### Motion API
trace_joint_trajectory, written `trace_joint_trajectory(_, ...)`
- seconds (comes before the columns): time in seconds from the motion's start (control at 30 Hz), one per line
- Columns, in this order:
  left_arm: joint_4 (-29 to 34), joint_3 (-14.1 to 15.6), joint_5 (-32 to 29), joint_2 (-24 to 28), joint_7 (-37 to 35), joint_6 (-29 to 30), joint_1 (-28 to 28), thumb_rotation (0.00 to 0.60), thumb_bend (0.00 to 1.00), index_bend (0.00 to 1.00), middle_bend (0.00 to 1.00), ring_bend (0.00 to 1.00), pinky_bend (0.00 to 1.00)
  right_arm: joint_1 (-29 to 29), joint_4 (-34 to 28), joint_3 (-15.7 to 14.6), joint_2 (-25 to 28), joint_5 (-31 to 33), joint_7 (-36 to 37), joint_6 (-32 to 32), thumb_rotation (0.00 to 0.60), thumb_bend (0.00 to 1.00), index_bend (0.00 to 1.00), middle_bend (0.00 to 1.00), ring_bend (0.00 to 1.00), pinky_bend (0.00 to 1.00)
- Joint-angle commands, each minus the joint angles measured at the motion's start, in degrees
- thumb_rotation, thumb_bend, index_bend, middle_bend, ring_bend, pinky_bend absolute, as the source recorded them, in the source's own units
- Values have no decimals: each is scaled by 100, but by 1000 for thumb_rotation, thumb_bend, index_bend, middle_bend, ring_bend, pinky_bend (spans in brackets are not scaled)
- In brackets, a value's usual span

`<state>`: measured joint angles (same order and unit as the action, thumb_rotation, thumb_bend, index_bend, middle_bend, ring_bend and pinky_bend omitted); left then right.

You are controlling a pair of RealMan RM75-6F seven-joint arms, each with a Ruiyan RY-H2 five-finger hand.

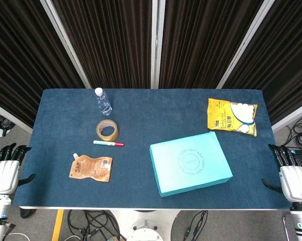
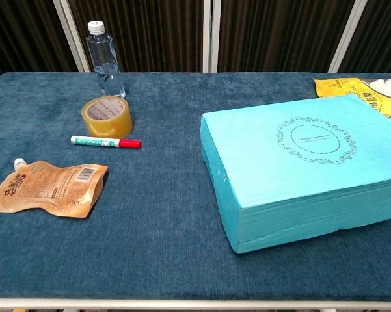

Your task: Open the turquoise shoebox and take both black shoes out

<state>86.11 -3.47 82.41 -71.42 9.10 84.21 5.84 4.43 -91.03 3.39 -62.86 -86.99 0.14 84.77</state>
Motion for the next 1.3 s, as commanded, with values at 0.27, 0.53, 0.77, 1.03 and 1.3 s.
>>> trace_joint_trajectory(0.27, -3, -25, -32, -24, 23, -64, 50, 600, 18, 228, 181, 82, 116, 188, 75, 44, 8, -5, 0, -249, 600, 0, 0, 100, 40, 151)
trace_joint_trajectory(0.53, 54, -40, -5, -13, 45, -95, 103, 600, 18, 228, 181, 82, 116, 864, 733, 156, -121, -38, 153, -1153, 600, 0, 0, 101, 40, 151)
trace_joint_trajectory(0.77, 161, 8, 13, 18, 95, 9, 26, 600, 18, 228, 182, 82, 116, 1661, 1951, 84, -736, -465, 551, -1906, 600, 0, 0, 102, 40, 151)
trace_joint_trajectory(1.03, 279, 42, -21, 73, 152, 79, -59, 600, 18, 228, 181, 82, 116, 1842, 2719, -295, -1240, -1202, 1236, -1429, 600, 0, 0, 50, 0, 42)
trace_joint_trajectory(1.3, 291, 67, 25, 88, 128, 139, -101, 600, 19, 228, 181, 82, 116, 1950, 2870, -656, -1659, -1711, 1473, -1069, 600, 0, 0, 45, 0, 5)
